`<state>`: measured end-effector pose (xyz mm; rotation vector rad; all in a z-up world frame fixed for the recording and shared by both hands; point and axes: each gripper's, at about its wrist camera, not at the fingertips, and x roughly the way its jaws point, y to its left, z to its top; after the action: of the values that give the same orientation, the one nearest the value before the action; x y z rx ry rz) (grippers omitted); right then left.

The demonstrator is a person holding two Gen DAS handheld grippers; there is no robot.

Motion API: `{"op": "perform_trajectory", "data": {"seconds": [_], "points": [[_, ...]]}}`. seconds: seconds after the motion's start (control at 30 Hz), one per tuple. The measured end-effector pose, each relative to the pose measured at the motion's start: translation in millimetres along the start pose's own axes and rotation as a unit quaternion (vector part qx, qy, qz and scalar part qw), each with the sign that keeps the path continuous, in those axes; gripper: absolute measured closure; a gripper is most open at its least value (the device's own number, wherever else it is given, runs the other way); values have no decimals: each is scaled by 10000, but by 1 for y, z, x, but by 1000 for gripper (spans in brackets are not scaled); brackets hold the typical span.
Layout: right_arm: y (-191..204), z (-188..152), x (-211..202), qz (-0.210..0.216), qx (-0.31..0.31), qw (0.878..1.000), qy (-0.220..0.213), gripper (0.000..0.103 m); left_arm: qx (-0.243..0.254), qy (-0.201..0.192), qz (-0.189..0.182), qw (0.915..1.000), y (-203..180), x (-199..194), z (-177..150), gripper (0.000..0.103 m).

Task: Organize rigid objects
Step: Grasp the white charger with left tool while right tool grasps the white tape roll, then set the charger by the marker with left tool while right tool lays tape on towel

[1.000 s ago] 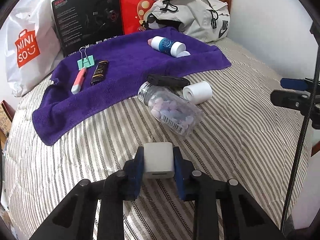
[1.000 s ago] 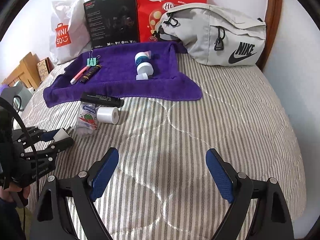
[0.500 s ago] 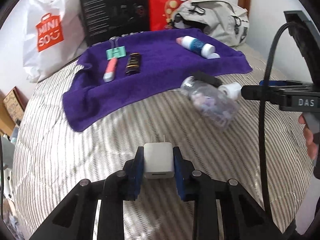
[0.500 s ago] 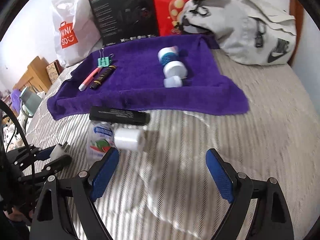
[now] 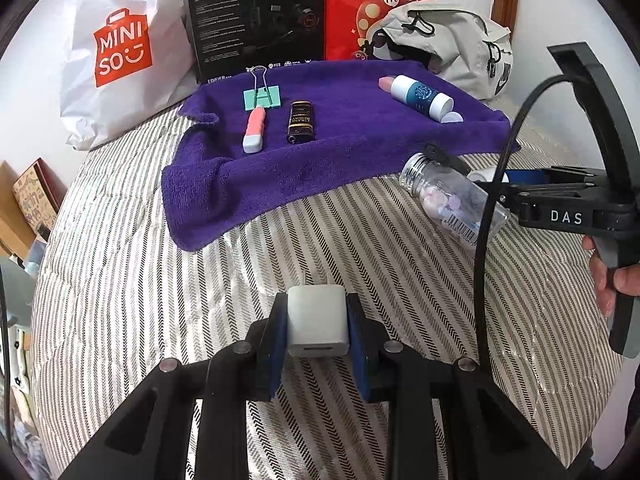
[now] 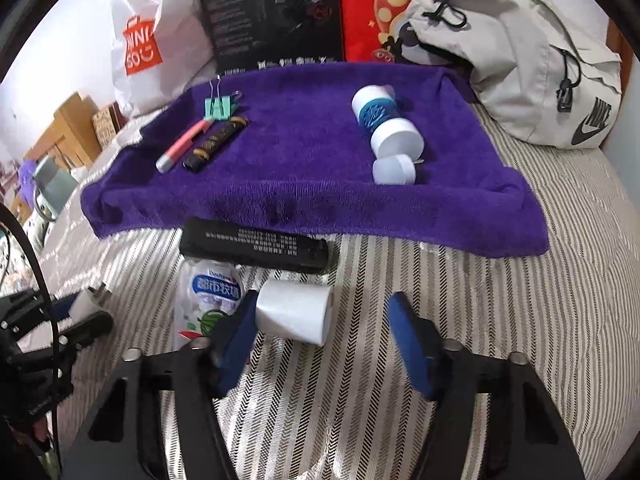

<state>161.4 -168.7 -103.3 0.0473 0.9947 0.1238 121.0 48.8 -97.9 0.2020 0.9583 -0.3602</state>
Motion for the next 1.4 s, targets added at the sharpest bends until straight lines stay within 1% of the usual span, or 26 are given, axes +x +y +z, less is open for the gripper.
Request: {"op": "perform_trajectory", "data": {"seconds": [0.07,0.1,0.17,0.33,0.43,0.5,0.63,0.73,0.8,0.83,0.93,1.2,1.3,1.4], "points": [[0,-2,-2,-99,-85,9999,-68,57,-4,-1,3,10000,1,0,0,76],[-2,-3,-3,-118,-96,9999,-70,60,-9,-1,-1,10000,1,0,0,76],[-9,-5,-6,-133,-102,9998,-43,70,-23,1,1,10000,2,0,-1,76],[-25,-11,-13,-234,-151,9996,40,71,-20,-12,4,10000,2,0,-1,76],[-30,-12,-14,-189,-219,9996,43,70,-43,-8,-19,10000,3,1,0,76],[-30,-11,-13,-204,-267,9994,40,68,-54,-1,-33,10000,4,1,0,76],[-28,-8,-9,-222,-392,9990,-1,59,-56,7,-24,10000,4,2,1,76],[-26,-6,-7,-228,-429,9988,-21,59,-71,2,-21,10000,4,2,1,76],[-24,-5,-6,-247,-487,9985,-26,59,-70,14,-27,10000,4,2,2,76],[-24,-6,-7,-248,-517,9984,-24,61,-64,33,-31,10000,4,3,1,76],[-22,-9,-10,-181,-602,9980,0,72,-60,35,-9,10000,4,5,1,76],[-27,-14,-16,-56,-524,9986,18,72,-180,39,-77,9998,6,3,2,77],[-29,-13,-21,36,-502,9987,51,72,-210,25,-53,9998,7,1,3,77],[-30,-13,-25,38,-521,9986,71,72,-214,15,-40,9998,7,-2,5,77]]}}
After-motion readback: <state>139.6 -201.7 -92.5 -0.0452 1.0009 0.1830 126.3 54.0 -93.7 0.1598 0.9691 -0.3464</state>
